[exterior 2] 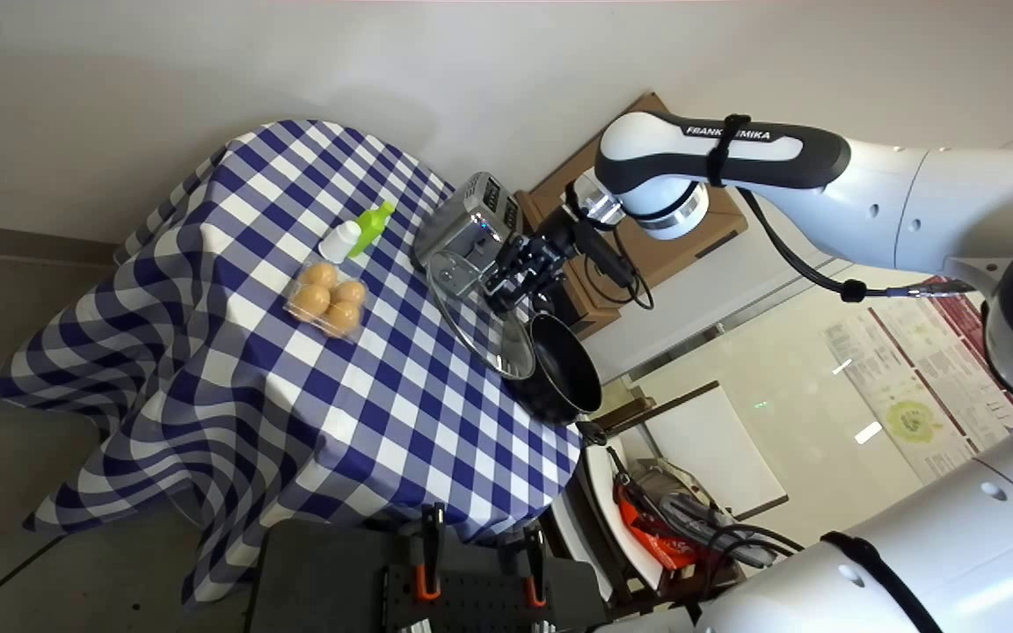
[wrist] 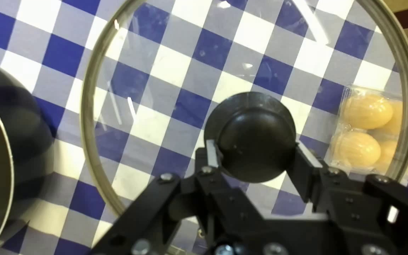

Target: Put the lid on the table

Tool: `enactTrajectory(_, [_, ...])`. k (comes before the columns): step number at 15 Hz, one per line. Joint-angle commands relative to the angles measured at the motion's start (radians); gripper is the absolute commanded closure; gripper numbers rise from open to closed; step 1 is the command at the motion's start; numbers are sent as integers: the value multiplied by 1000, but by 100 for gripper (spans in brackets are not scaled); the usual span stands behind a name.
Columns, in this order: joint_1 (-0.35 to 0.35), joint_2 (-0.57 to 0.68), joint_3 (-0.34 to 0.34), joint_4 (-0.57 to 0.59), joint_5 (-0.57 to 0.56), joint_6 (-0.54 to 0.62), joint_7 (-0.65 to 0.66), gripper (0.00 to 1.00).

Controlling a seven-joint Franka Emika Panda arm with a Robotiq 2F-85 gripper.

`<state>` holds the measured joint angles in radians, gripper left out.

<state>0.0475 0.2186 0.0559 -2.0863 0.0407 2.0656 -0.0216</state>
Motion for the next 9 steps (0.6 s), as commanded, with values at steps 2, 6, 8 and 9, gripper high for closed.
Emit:
enactTrajectory(2, [-10,51,-10,-2,-12,30,-27,76])
enactTrajectory(6, [-7,113,-9,1,-42,51,-43,76])
enactTrajectory(8, [0,138,-6,-1,-64,72,-41,76])
enactTrajectory(9, [5,152,-8,1,-80,86,-36,76])
